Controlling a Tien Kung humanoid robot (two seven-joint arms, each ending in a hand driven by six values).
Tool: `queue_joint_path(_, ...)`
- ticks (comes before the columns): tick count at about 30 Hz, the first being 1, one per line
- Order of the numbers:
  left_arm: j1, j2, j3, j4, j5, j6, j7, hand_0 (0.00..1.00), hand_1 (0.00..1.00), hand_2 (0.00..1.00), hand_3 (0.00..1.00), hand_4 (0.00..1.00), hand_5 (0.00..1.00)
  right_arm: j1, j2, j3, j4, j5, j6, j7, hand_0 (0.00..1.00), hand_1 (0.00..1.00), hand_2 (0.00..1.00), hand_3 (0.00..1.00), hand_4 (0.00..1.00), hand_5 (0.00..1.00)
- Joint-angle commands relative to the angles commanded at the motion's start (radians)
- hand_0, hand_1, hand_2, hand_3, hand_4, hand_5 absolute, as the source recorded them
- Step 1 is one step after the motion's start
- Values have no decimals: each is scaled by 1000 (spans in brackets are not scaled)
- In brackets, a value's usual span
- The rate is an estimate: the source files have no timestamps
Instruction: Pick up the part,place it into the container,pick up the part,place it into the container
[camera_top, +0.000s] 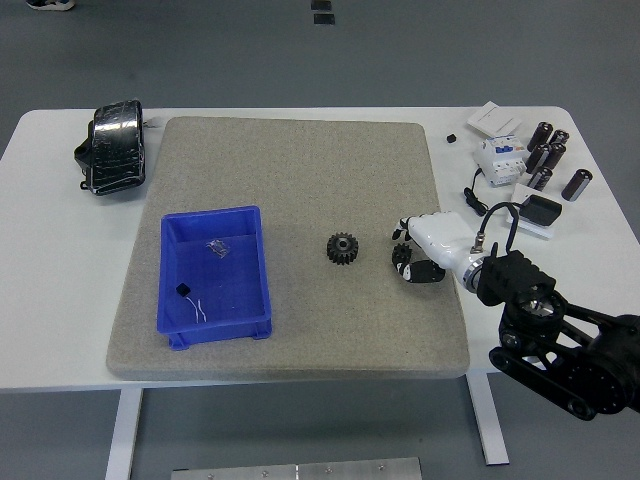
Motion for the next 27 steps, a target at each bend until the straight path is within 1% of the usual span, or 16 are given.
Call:
queue_joint_path(7,0,0,2,0,-1,-1,-1,695,679,665,612,732,288,2,0,-10,-6,10,-3,7,354,529,640,683,450,348)
queue_joint_path(14,-1,0,3,0,-3,-1,-2,695,679,664,606,732,288,3,1,-19,-11,22,-8,14,345,516,634,684,474,341)
queue_joint_path(19,-1,1,4,0,-4,0,-2,695,679,664,606,732,288,3,0,-30,-13,28,-22,22,345,516,634,684,474,341)
queue_joint_path(20,-1,1,4,0,-5,0,-3,695,679,664,605,731,287,2,0,-32,-13,28,-25,23,332,514,619,684,489,346)
queue_joint_path(25,-1,1,4,0,-5,1,-4,695,679,664,605,731,287,2,2,-42,-15,33,-35,29,332,514,619,684,489,346)
queue_joint_path(26,-2,1,4,0,-5,1,-4,695,678,664,605,731,288,3,2,-44,-15,34,-36,30,325,506,595,682,485,340)
queue_joint_path(27,-2,0,5,0,-6,1,-4,695,678,664,605,731,288,3,3,-45,-16,35,-38,31,325,506,595,682,485,340)
